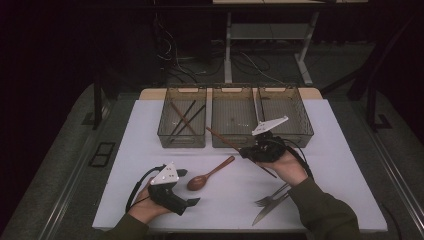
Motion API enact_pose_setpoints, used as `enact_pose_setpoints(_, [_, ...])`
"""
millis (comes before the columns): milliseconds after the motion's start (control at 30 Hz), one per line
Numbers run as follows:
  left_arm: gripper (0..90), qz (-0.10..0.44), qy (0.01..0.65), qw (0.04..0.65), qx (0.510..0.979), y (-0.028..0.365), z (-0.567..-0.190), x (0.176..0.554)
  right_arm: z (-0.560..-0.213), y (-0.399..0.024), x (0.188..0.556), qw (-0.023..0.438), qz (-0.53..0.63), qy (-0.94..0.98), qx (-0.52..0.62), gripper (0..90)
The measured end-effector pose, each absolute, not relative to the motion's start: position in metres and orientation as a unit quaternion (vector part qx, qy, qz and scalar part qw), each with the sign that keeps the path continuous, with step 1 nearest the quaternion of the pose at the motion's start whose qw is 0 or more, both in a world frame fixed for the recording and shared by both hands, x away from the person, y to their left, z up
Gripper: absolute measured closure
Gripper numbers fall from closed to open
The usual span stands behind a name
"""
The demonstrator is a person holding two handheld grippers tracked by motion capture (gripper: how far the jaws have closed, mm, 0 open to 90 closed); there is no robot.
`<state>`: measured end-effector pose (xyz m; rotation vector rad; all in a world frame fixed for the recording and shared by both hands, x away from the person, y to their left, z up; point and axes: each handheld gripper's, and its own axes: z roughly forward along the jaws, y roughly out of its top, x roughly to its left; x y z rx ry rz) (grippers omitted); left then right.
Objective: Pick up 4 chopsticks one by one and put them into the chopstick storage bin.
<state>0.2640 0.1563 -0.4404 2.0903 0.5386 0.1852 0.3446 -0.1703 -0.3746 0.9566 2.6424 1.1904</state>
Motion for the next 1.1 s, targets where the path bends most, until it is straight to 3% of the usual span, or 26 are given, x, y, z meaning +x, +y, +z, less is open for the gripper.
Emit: enact_pose_setpoints(1100, [0.0, 0.073, 0.224, 0.476, 0.847, 0.154, -0.441, 0.263, -0.346, -0.098, 0.397, 0.050, 0.386, 0.865, 0.317, 83.7])
